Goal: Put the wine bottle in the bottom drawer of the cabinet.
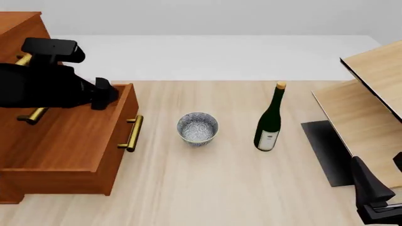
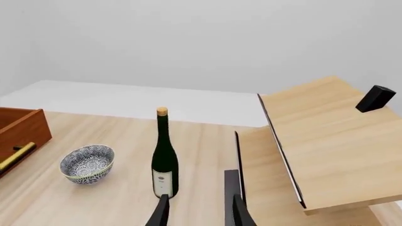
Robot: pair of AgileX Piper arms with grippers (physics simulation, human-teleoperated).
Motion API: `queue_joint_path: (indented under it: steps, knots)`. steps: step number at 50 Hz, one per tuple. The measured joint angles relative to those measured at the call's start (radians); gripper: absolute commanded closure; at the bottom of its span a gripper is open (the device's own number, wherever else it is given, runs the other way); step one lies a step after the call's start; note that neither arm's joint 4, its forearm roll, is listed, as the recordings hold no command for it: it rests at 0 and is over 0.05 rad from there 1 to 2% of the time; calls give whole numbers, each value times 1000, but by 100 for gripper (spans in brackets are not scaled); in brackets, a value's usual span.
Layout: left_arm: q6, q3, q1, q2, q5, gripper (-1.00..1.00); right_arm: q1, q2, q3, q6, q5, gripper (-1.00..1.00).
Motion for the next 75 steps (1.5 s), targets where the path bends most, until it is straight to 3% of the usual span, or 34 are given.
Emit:
queue_joint_path:
  steps: [44,75]
  knots:
    - [-47,261,-36,-13,-141,-100,2,0,1,0,4,-100]
    - [-64,357,-35,14,-242,-100,4,1,2,-1,7,-100]
